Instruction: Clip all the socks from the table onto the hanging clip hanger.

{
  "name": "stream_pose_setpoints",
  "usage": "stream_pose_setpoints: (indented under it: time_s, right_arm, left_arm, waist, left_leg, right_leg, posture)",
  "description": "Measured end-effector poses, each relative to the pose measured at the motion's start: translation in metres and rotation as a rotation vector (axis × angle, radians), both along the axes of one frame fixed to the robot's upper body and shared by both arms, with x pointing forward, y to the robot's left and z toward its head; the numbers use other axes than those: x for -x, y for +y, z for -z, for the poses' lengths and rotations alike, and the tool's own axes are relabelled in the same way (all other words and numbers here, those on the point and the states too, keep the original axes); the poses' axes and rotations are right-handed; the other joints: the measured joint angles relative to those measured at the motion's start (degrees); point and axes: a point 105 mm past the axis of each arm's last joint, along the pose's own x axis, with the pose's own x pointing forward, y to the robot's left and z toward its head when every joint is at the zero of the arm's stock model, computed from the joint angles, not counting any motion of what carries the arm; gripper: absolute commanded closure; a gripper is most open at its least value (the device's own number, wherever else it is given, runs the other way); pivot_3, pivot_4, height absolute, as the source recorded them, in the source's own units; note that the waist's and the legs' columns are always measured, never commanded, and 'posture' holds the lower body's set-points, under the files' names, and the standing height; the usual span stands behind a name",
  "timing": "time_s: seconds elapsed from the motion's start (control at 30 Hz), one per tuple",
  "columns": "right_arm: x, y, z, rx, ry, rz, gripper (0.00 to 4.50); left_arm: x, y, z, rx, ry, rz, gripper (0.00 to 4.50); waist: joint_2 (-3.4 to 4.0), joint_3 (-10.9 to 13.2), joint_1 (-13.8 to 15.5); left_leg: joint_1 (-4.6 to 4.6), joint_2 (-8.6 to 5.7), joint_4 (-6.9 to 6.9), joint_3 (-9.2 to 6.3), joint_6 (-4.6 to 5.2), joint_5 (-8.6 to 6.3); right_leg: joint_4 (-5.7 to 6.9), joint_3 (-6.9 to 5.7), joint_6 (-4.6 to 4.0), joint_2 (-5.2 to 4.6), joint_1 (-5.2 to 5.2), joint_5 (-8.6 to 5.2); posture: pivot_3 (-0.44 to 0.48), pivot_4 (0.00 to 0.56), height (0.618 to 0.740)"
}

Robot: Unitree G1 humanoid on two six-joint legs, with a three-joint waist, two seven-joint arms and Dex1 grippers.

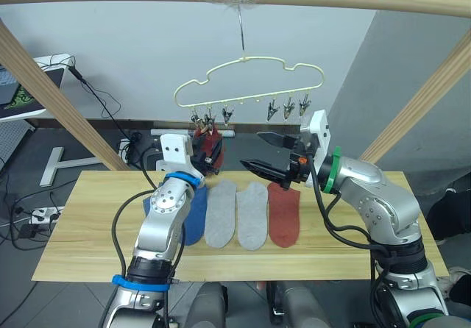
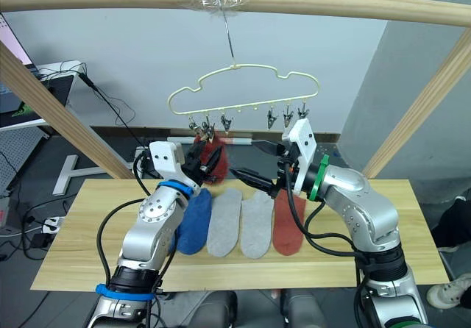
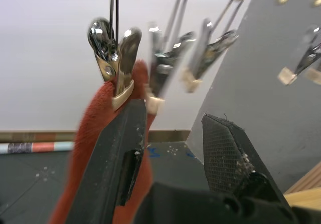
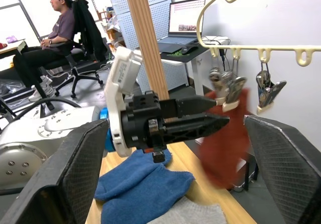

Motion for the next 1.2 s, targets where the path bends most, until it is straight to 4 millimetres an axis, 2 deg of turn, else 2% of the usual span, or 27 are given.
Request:
stream_pose_setpoints:
  time_s: [0.1, 0.3, 0.5, 0.7, 0.97, 1.2]
  right_arm:
    - [-0.001, 0.001, -0.007, -0.002, -0.022, 0.002, 0.0]
    - [-0.002, 0.0, -0.007, -0.003, -0.02, 0.006, 0.0]
    - [-0.003, -0.002, -0.007, 0.006, -0.021, 0.022, 0.0]
    - [-0.003, -0.003, -0.011, -0.001, -0.029, 0.018, 0.0]
    - [-0.004, -0.004, -0.011, 0.005, -0.03, 0.024, 0.0]
    - [-0.004, -0.004, -0.012, 0.005, -0.031, 0.026, 0.0]
  left_arm:
    - [-0.008, 0.001, -0.006, 0.013, -0.029, -0.028, 2.45]
    - [-0.014, 0.0, -0.006, 0.011, -0.046, -0.047, 2.45]
    - [-0.021, 0.001, -0.018, 0.013, -0.094, -0.076, 2.45]
    - [-0.028, -0.002, -0.02, 0.019, -0.097, -0.073, 2.45]
    - [-0.03, -0.002, -0.031, 0.024, -0.142, -0.075, 2.45]
    - [-0.03, -0.001, -0.033, 0.023, -0.154, -0.083, 2.45]
  waist:
    - [-0.01, 0.0, 0.0]
    - [-0.01, 0.0, 0.0]
    - [-0.01, 0.0, 0.0]
    - [-0.01, 0.0, -0.1]
    - [-0.01, 0.0, -0.1]
    - [-0.01, 0.0, -0.1]
  left_leg:
    - [-0.01, 0.0, 0.07, -0.06, 0.0, 0.0]
    - [-0.02, 0.01, 0.1, -0.12, 0.0, 0.0]
    - [-0.02, 0.0, 0.16, -0.12, 0.0, 0.0]
    - [-0.02, 0.0, 0.24, -0.14, 0.0, 0.0]
    - [-0.23, 0.09, 0.72, -0.14, 0.01, -0.01]
    - [-0.28, 0.08, 0.86, -0.14, 0.02, 0.0]
  right_leg:
    - [0.06, -0.18, -0.01, 0.0, 0.03, 0.0]
    - [0.09, -0.3, -0.01, 0.0, 0.04, 0.01]
    - [0.14, -0.32, -0.02, -0.01, 0.07, 0.01]
    - [0.2, -0.35, -0.02, -0.01, 0.08, 0.02]
    - [0.28, -0.38, -0.02, -0.01, 0.13, 0.02]
    - [0.31, -0.38, -0.02, -0.01, 0.15, 0.03]
  posture:
    - [0.005, 0.187, 0.74]
    - [-0.001, 0.188, 0.74]
    - [-0.009, 0.194, 0.74]
    - [-0.009, 0.194, 0.74]
    - [-0.016, 0.202, 0.74]
    - [-0.016, 0.206, 0.74]
